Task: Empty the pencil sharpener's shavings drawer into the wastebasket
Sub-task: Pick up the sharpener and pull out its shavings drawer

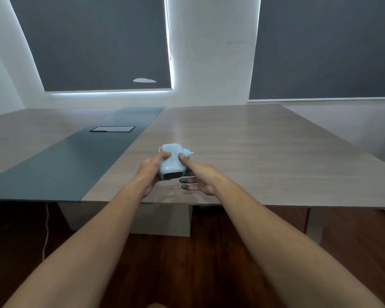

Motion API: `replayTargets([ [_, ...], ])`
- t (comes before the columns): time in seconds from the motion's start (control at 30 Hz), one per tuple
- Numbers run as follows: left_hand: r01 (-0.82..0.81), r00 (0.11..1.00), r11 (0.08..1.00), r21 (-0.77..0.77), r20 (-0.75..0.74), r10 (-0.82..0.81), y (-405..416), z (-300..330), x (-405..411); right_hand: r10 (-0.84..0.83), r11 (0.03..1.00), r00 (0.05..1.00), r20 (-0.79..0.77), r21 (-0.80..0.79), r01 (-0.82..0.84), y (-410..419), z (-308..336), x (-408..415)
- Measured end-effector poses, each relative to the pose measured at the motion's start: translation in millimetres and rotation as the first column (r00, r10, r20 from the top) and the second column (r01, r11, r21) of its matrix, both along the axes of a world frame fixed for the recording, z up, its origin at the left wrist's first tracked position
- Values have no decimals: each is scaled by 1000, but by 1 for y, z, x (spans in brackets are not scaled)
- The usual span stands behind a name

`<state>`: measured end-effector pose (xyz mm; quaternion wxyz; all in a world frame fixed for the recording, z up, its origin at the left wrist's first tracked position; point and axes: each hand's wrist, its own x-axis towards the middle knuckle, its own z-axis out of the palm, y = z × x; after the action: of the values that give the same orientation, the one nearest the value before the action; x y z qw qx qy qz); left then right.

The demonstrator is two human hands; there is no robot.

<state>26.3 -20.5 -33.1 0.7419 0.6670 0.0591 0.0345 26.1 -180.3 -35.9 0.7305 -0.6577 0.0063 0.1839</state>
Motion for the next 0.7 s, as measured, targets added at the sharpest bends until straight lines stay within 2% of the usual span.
replayTargets([
  [0.2, 41, 999, 999, -9, 2, -41, -4, 3, 1, -26, 996, 1000, 6, 82, 25, -14, 1, -1],
  [0.3, 10, 1000, 1000, -28, -3, -10, -4, 4, 2, -101, 982, 994, -29, 155, 104, -27, 0, 2],
  [0.5, 48, 999, 998, 51, -7, -47, -5, -1, 5, -266, 939, 963, -45, 215, 269, -55, -4, 7],
  [0.57, -12, 1000, 995, 96, 14, 11, -6, -5, 8, -318, 922, 947, -41, 221, 319, -64, -5, 8],
  [0.7, -174, 984, 945, 278, 71, 161, -15, -15, 11, -384, 903, 923, -33, 197, 383, -80, -11, 10],
])
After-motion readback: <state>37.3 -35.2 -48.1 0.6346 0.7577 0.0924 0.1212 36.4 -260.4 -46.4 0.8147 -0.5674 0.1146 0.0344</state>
